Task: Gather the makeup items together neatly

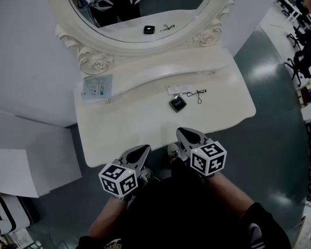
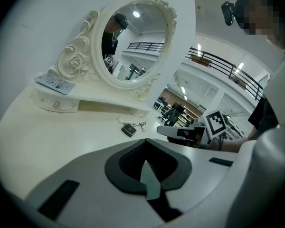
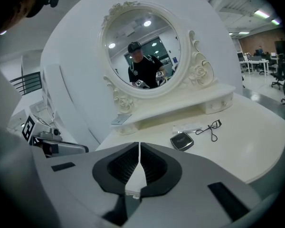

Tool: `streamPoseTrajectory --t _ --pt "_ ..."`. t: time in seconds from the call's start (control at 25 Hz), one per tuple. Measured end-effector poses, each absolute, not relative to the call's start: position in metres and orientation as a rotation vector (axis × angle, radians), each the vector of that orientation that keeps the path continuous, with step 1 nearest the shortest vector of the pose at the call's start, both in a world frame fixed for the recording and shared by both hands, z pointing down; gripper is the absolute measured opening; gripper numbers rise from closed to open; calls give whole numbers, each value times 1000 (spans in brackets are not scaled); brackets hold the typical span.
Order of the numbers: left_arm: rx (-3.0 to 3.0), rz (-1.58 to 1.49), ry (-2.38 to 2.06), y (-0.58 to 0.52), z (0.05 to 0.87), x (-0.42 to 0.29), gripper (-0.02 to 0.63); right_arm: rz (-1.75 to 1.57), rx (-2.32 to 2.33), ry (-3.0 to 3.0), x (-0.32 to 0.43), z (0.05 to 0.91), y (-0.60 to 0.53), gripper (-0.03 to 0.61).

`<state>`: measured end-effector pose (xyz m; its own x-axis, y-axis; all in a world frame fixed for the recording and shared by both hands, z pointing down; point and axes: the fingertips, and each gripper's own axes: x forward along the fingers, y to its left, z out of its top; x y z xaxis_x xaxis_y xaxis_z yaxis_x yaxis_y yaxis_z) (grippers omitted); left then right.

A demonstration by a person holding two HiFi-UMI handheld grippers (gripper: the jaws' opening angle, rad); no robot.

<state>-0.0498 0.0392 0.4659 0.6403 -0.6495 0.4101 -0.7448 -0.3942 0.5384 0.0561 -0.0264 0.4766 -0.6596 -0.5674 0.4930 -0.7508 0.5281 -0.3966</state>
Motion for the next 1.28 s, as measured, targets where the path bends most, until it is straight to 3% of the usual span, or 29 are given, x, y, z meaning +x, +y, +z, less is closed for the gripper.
streamPoseTrajectory --t 0.4,0.44,0.52,0.56,1.28 --pt "2080 181 -1130 17 483 -40 8 848 1052 -2427 69 499 -65 37" --pt "2073 182 -1135 15 484 -39 8 843 1045 -2419 70 503 -69 69" --pt "2060 182 -1144 11 487 -37 8 836 1025 -2396 73 513 -76 194" --pt "2053 182 -1149 10 488 -37 8 829 1019 -2382 74 518 -80 218" --pt "1939 158 -1253 -19 506 -37 8 651 905 -2199 80 602 -150 327"
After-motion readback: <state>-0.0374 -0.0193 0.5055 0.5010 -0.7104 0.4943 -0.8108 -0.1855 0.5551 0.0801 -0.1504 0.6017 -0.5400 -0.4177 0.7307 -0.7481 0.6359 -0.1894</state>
